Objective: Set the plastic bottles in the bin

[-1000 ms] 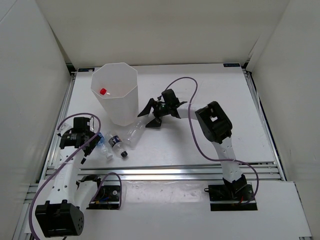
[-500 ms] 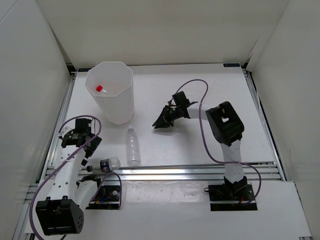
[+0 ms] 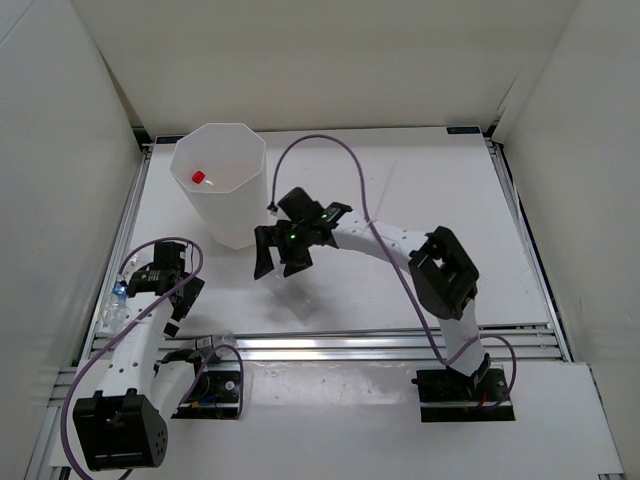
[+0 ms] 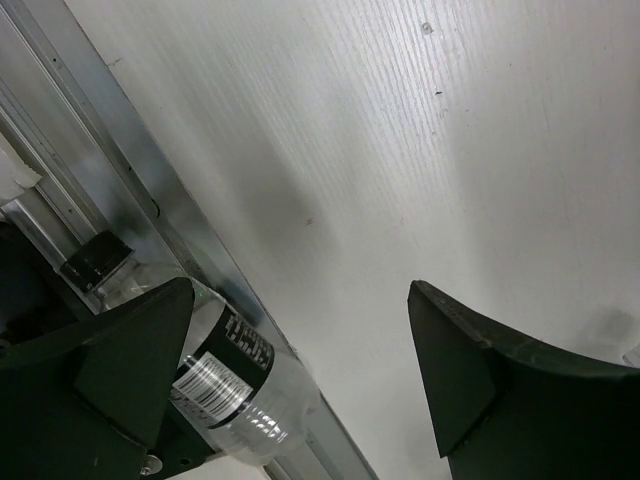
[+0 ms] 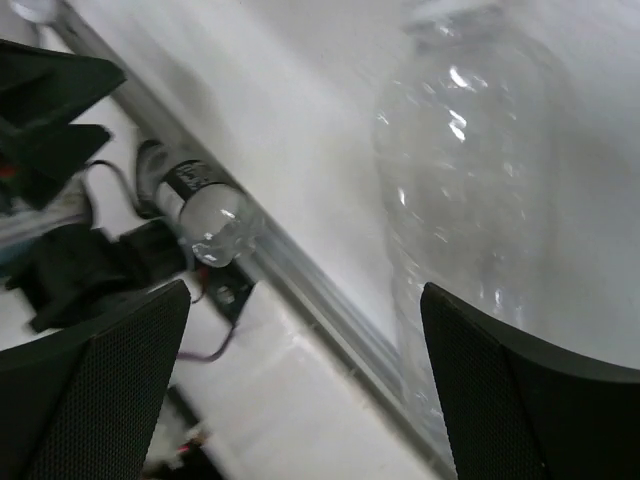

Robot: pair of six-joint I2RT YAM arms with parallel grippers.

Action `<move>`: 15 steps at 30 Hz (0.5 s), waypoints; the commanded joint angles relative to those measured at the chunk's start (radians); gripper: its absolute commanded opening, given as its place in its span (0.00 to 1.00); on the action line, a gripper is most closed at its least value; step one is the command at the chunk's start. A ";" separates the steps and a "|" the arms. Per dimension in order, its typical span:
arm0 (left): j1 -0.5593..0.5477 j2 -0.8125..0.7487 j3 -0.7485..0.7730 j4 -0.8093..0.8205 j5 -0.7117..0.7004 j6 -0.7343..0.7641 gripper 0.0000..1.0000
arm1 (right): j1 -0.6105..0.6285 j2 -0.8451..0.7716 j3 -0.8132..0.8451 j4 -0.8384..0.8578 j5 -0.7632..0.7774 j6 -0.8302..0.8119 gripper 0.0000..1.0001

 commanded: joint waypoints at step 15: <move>-0.004 -0.005 0.009 -0.018 0.004 0.006 0.99 | 0.123 0.035 0.072 -0.187 0.640 -0.240 0.99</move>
